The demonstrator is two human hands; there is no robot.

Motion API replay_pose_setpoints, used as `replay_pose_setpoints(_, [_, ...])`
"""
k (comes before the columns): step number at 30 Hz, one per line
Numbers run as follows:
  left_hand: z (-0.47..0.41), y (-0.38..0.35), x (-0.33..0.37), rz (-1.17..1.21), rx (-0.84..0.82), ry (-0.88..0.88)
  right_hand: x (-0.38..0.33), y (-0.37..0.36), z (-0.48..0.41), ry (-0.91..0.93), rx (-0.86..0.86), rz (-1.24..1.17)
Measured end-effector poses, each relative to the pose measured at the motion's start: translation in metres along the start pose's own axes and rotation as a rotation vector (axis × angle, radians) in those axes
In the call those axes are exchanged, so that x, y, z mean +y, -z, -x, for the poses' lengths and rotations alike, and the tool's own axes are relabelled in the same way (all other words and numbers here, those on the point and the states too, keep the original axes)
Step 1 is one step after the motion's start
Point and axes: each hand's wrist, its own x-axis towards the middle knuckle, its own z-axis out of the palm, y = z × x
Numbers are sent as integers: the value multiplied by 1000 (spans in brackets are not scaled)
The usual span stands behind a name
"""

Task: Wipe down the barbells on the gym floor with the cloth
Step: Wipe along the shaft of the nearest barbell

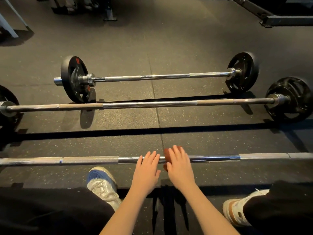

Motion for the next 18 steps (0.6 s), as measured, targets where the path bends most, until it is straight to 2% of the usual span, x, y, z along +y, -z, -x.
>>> replay_pose_setpoints(1, [-1, 1, 0, 1, -4, -3, 1, 7, -8, 59, -46, 2])
replay_pose_setpoints(3, [-3, 3, -1, 7, -22, -19, 17, 15, -19, 50, -57, -30])
replay_pose_setpoints(6, [0, 5, -5, 25, -28, -31, 49, 13, -7, -186, 104, -33])
replay_pose_setpoints(8, [4, 4, -6, 33, -10, -28, 40, 0, 0, -247, 137, -16])
replay_pose_setpoints(12, [4, 2, -7, 30, 1, -21, -3, -11, -13, 44, 66, -30])
replay_pose_setpoints(14, [3, 4, -11, 27, 6, 13, 3, 0, -21, 76, 36, -39])
replay_pose_setpoints(18, [11, 8, -29, -2, 12, 49, 26, 4, -1, -228, 234, -157])
